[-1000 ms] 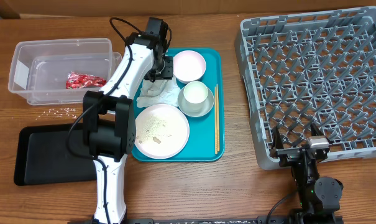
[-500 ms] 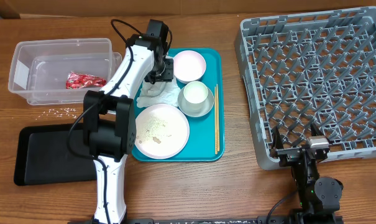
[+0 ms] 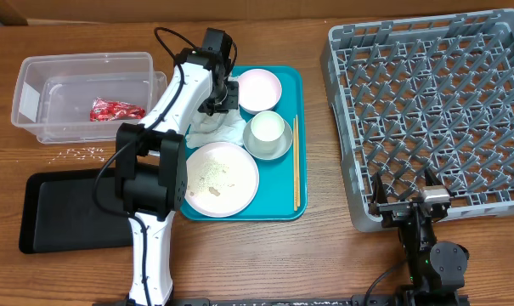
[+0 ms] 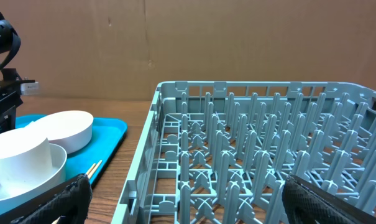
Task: Sort waste into correct bins and load items into the dishwasher
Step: 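Lower the left gripper and pinch the white napkin, then carry the napkin left and drop it into the clear bin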
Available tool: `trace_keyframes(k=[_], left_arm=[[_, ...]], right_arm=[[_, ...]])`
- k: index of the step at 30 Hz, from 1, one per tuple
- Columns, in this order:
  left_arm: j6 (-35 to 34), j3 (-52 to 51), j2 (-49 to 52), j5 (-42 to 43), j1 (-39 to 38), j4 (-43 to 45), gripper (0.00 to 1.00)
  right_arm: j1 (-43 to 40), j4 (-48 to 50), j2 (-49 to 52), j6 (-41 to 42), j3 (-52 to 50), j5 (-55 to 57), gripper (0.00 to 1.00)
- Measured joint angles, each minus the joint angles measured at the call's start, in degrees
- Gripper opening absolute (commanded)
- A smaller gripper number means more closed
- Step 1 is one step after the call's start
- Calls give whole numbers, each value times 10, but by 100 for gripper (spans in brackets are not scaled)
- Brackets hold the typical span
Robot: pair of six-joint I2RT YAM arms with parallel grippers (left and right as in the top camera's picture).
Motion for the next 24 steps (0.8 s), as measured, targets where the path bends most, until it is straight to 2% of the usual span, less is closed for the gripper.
trace_keyframes(k=[8,14,24], left_arm=[[-3,60,-3,0,2,-43,4],[-10,94,-44,0,20,-55,4],[-127,99,-141,-14,111,-71,4]], right_arm=[[0,0,0,0,0,0,100],[0,0,0,0,0,0,100],[0,0,0,0,0,0,100]])
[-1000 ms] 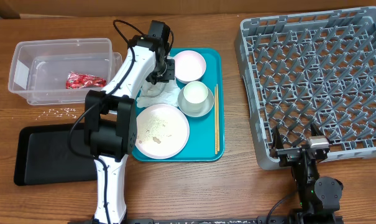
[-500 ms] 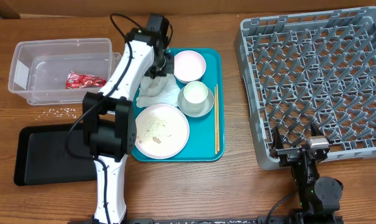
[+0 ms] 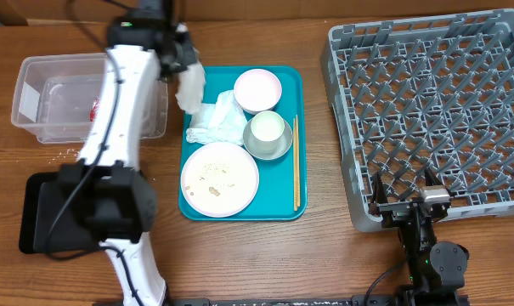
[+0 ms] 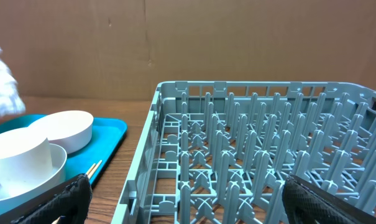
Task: Sort waste into correct bins and load items into the dishwasher
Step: 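Carry the napkin left and drop it into the clear bin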
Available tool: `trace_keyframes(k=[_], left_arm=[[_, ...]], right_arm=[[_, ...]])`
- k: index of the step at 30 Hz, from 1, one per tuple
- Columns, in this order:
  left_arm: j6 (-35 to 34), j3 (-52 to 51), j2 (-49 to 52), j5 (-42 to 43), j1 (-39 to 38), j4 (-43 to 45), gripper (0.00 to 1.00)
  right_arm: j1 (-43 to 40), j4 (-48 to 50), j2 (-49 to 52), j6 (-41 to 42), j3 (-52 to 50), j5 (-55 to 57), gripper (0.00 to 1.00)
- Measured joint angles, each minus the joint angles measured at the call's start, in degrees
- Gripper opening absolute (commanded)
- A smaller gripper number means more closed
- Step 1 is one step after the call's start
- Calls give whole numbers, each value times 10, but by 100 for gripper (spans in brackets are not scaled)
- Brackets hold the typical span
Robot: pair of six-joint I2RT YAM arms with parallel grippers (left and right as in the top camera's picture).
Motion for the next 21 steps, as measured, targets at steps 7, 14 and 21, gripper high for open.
trace_keyframes(k=[7,14,21], left_arm=[[-48,4,-41,-7,96,0,4],[-133,6,-42,-7,170,-38,4],[-179,6,-42,-10,212,-42,4]], right_arm=[[0,0,0,0,0,0,100],[0,0,0,0,0,0,100],[0,0,0,0,0,0,100]])
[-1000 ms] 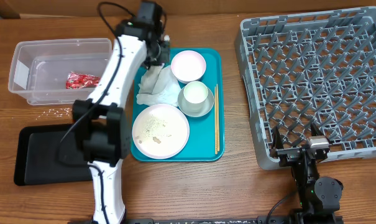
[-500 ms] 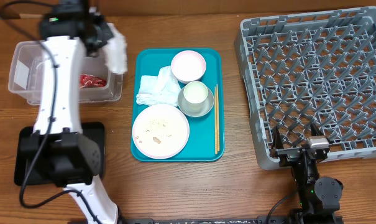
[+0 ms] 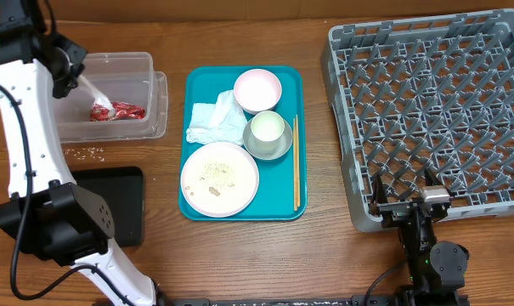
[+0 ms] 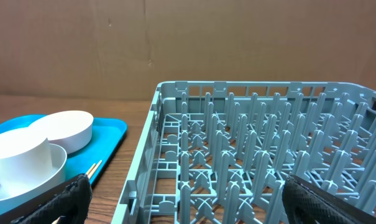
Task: Sort waste into correct bins and load items into the dishwasher
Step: 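Carry the napkin left and drop it into the clear bin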
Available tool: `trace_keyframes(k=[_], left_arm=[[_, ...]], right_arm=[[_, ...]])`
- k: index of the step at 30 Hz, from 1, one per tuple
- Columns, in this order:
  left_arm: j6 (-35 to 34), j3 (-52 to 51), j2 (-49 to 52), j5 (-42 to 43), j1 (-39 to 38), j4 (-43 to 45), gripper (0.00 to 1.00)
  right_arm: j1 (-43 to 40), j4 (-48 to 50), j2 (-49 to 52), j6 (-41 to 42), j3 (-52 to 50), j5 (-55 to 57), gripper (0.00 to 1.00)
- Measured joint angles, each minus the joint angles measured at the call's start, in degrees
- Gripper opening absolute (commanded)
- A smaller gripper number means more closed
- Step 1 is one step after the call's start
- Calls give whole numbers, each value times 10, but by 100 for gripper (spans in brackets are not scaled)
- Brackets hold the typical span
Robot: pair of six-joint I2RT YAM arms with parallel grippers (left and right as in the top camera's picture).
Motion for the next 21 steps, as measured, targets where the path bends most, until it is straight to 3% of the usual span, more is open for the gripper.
trace_keyframes(k=[6,11,12,13,15,16,21], left_arm=[[-35,0,0,0,-1,8,4],[-87,0,0,-1,-1,31,15],[-92,0,0,-2,-1,39,19],[-97,0,0,-4,-1,46,32],[-106,0,0,-7,-1,58,72],[-110,0,0,-9,-3,60,82],[-115,0,0,-8,-5,48,79]], right_arm=[[0,0,0,0,0,0,100],[0,0,0,0,0,0,100],[0,0,0,0,0,0,100],[0,0,0,0,0,0,100],[0,0,0,0,0,0,100],[0,0,0,0,0,0,100],[0,0,0,0,0,0,100]])
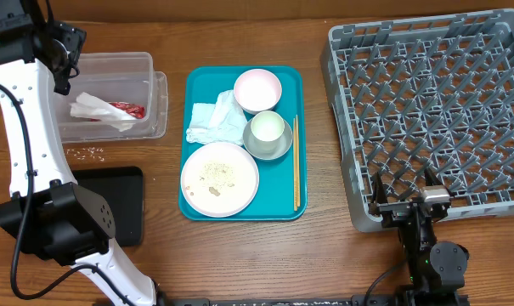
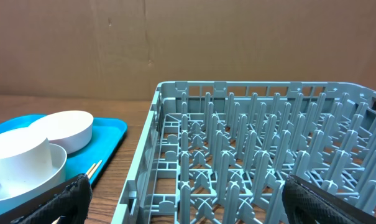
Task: Sort waste into correct bins and load items into the dishwasher
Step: 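Carry the napkin left and drop it into the clear bin, then return the left gripper to the remaining napkin and grasp it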
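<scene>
A white tissue (image 1: 98, 110) lies in the clear plastic bin (image 1: 36, 68) at the far left, partly over a red wrapper (image 1: 127, 109). My left gripper (image 1: 67, 49) hovers above the bin's back left part, open and apart from the tissue. On the teal tray (image 1: 284, 204) are a crumpled napkin (image 1: 216, 121), a pink bowl (image 1: 257, 89), a white cup in a small bowl (image 1: 268, 131), a dirty plate (image 1: 220, 177) and chopsticks (image 1: 296, 161). The grey dish rack (image 1: 435, 102) stands at the right. My right gripper (image 2: 188, 194) rests open at the rack's near edge.
A black tray (image 1: 112, 204) lies at the front left, partly under the left arm. Some white crumbs (image 1: 85, 153) are scattered on the wood in front of the clear bin. Cardboard walls the back of the table.
The white tissue that hung from my left gripper over the clear bin now lies inside it on the red wrapper. The gripper has let go and drawn back a little. The right arm is unchanged.
My left gripper was down on the napkins on the teal tray. It then held a white tissue above the tray's back left corner, then over the clear bin. Now the tissue lies in the bin. One crumpled napkin stays on the tray. The right gripper never moved.
</scene>
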Available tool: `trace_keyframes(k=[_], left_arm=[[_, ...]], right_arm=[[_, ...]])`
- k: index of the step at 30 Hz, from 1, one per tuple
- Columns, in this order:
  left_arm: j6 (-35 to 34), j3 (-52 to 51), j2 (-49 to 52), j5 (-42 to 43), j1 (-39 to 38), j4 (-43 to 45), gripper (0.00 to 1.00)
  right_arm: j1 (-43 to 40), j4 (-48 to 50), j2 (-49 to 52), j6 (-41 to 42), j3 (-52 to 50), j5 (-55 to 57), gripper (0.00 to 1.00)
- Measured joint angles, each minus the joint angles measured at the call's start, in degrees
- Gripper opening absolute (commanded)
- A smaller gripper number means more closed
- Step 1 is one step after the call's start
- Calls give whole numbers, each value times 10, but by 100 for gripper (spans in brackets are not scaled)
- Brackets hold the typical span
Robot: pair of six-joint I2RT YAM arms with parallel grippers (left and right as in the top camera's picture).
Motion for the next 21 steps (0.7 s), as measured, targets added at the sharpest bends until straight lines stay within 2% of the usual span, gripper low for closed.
trace_keyframes(k=[1,3,4,8,12,16,21], left_arm=[[4,0,0,3,0,-5,79],[38,0,0,26,0,-9,68],[55,0,0,40,0,-8,68],[213,0,0,151,-6,4,70],[365,0,0,243,-40,-32,71],[458,0,1,260,-99,-75,64],[497,0,14,213,-183,-73,63]], right_arm=[[0,0,0,0,0,0,100],[0,0,0,0,0,0,100],[0,0,0,0,0,0,100],[0,0,0,0,0,0,100],[0,0,0,0,0,0,100],[0,0,0,0,0,0,100],[0,0,0,0,0,0,100]])
